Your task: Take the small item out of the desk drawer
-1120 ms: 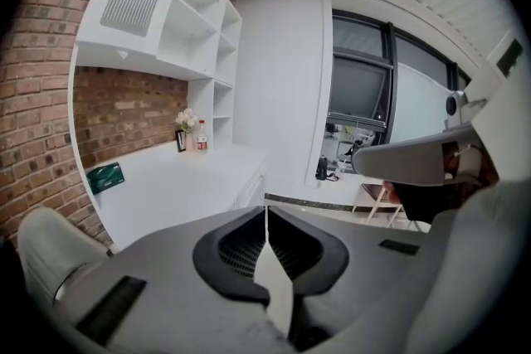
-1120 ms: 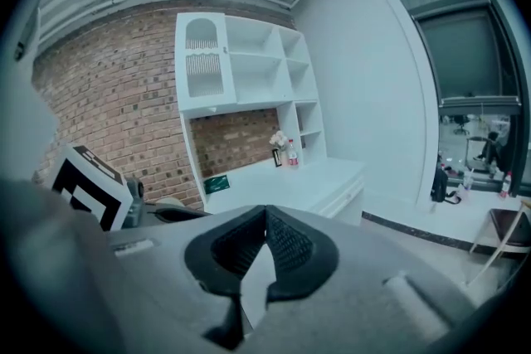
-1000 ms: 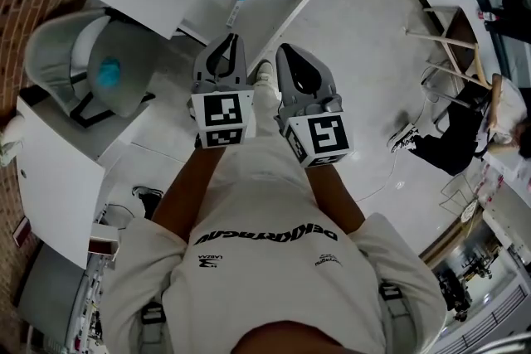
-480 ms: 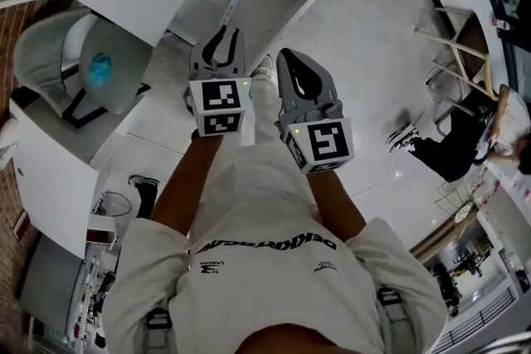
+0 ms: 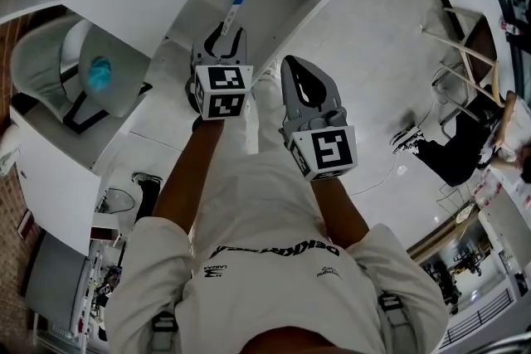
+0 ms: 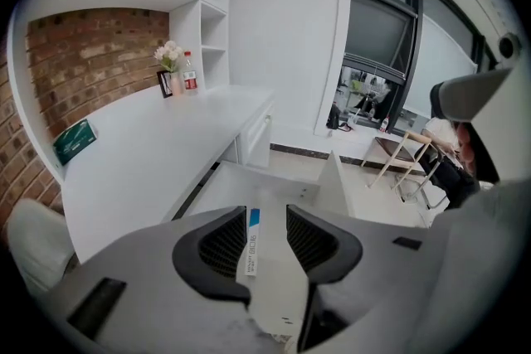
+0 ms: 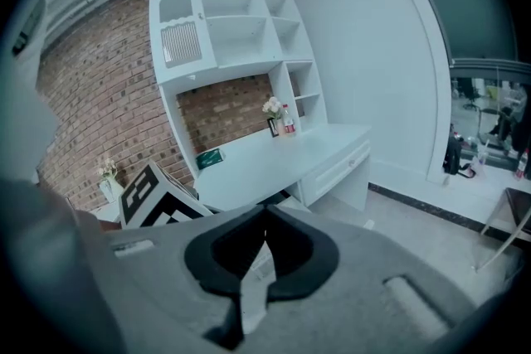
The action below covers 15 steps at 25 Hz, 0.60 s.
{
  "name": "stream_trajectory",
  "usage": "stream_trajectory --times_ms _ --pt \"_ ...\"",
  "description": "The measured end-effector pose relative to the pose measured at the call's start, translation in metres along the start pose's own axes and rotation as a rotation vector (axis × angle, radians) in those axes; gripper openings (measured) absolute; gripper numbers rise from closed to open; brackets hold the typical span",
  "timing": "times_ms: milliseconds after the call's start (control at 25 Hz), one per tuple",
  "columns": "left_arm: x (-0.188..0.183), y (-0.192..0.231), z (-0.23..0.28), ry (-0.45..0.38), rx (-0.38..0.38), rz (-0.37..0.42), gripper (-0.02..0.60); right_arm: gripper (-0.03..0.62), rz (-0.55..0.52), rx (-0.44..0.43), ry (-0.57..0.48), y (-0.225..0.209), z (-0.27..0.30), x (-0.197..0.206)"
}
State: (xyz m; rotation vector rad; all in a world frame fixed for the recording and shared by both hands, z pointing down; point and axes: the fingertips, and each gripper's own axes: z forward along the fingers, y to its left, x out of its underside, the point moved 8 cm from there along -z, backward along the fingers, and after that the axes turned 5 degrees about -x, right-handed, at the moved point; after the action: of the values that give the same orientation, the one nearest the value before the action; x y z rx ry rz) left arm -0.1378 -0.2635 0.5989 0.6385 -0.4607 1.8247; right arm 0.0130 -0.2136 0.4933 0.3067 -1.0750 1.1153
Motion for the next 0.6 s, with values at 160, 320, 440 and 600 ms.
stream_trajectory --times_ms 160,320,440,600 --pt "0.005 0.006 0.026 0.05 0.004 0.018 0.156 -0.002 -0.004 0.005 0.015 -0.006 0.01 0.001" --pt "0.01 0.008 0.051 0.091 0.003 0.025 0.158 -0.002 0.001 0.008 0.031 -0.015 0.017 0.006" --pt "0.017 0.009 0.066 0.126 0.003 0.026 0.158 -0.002 0.011 0.015 0.047 -0.018 0.021 0.012" --pt "0.027 0.009 0.089 0.167 -0.002 0.047 0.158 -0.002 0.021 0.019 0.059 -0.023 0.026 0.019"
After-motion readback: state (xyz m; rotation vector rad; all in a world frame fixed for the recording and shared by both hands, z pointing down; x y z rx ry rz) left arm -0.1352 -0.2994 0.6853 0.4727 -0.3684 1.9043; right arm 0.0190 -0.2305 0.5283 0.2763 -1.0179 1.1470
